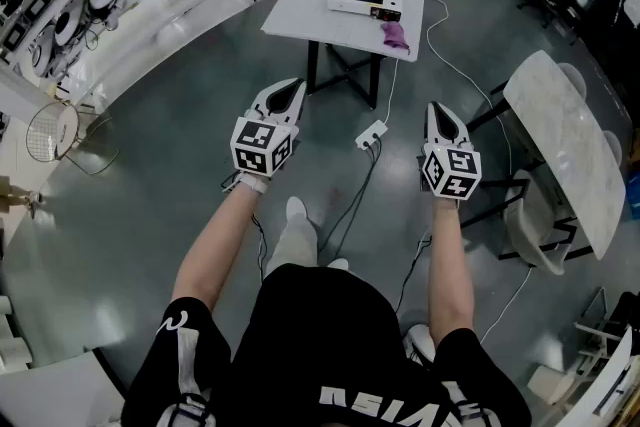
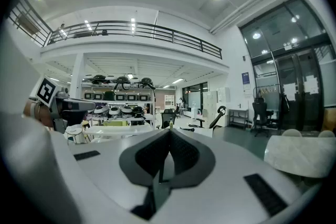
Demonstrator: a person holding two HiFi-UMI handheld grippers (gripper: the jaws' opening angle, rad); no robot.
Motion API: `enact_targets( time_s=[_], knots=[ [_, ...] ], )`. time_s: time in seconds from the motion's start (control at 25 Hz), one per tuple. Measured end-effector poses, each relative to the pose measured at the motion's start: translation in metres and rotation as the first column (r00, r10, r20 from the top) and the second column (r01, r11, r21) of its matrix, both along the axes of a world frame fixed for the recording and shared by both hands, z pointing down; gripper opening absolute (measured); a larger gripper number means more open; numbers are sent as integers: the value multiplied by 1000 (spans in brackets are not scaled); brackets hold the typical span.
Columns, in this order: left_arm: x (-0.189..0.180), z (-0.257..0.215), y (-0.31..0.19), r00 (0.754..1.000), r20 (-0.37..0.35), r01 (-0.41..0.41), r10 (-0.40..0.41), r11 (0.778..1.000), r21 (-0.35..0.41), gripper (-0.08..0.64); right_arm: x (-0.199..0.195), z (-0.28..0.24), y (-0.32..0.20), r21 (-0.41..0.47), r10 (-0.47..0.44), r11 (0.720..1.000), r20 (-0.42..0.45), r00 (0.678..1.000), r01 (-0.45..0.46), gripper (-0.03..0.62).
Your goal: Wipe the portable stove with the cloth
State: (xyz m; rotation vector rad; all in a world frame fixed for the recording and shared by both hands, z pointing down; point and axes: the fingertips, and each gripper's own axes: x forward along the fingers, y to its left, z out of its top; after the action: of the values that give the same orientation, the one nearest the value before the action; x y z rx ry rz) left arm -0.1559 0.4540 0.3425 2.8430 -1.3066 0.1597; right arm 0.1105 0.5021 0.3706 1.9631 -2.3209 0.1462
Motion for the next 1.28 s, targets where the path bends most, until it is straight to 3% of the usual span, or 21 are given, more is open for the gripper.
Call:
enact_targets(
  time_s=[0.28,0.8,1.04,1.28],
  knots=[
    [-1,12,-67,1000,-22,-18,18,1000,-8,9,-1,11,-59,-21,22,1000,-11,1000,-22,9],
    [-3,32,-254,988,-62,-145,142,988,-52,9,-14,9,-223,-44,124,991,-57,991,-127,11],
    [4,45,-303,979,-72,-195,189,977,-87,9,-16,14,-259,-69,162,983,-69,984,-167,10],
    [39,57,-338,975,-73,-219,211,970,-109,9,12,27,-296,-91,171,980,-64,983,-176,11]
  ],
)
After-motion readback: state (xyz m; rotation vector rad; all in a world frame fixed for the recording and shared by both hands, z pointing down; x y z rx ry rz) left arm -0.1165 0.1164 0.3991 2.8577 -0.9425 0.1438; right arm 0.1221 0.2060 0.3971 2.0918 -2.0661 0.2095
